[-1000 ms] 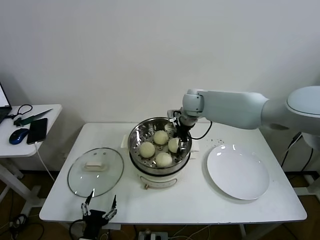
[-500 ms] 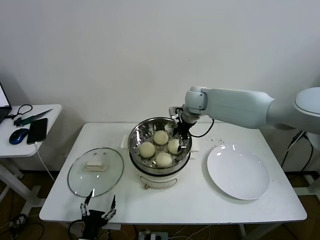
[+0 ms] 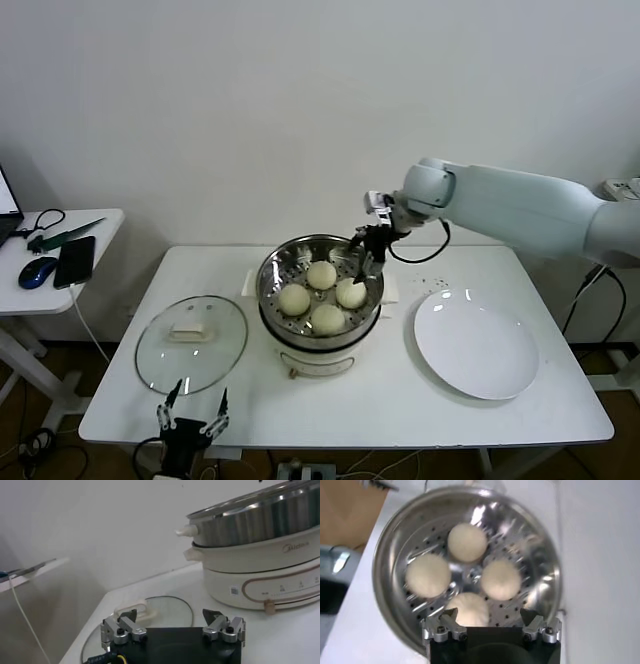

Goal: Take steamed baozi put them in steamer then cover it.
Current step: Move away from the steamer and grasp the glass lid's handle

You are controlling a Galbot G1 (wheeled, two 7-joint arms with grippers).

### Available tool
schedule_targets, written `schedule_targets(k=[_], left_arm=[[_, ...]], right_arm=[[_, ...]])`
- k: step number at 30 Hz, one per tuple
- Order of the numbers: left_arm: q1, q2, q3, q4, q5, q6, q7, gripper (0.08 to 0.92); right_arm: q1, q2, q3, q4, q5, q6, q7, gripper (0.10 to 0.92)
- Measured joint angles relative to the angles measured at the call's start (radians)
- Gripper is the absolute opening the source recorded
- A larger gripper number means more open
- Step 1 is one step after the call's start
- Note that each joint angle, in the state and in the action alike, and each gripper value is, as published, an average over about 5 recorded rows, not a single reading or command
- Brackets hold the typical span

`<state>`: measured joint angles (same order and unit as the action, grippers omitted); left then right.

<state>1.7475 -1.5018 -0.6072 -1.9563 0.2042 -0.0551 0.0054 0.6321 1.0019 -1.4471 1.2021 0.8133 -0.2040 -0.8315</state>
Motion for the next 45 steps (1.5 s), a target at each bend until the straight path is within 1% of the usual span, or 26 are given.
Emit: schedule_targets(k=[9, 15, 20, 27, 33, 38, 45], left_arm=[[-0.018, -0.005, -0.013, -0.015, 0.005, 0.017, -0.003, 0.823], [-0.035, -0.012, -0.021, -0.023, 0.023, 0.029, -0.002, 0.823], [-0.054, -0.018, -0.019, -0.027, 0.058, 0.036, -0.004, 0.823], [-0.086, -0.014, -0.031, -0.040, 0.145, 0.048, -0.021, 0.823], [-0.104, 0.008, -0.045, -0.048, 0.279, 0.059, -0.051, 0.823], [-0.100, 0.042, -0.060, -0.060, 0.485, 0.064, -0.059, 0.823], [-0.106, 0.101, -0.060, -0.058, 0.828, 0.086, -0.040, 0.823]], right_arm=[[-0.171, -0.181, 0.228, 0.082, 0.053, 0.144, 0.136, 0.823], [-0.382, -0.276, 0.471, 0.142, 0.055, 0.228, 0.228, 0.823], [-0.592, -0.314, 0.702, 0.190, 0.039, 0.276, 0.299, 0.823], [-0.906, -0.323, 1.053, 0.258, -0.005, 0.310, 0.383, 0.823], [-1.151, -0.307, 1.304, 0.324, -0.057, 0.313, 0.451, 0.823], [-1.334, -0.260, 1.485, 0.380, -0.098, 0.293, 0.506, 0.823], [-1.549, -0.176, 1.691, 0.456, -0.145, 0.245, 0.559, 0.823]])
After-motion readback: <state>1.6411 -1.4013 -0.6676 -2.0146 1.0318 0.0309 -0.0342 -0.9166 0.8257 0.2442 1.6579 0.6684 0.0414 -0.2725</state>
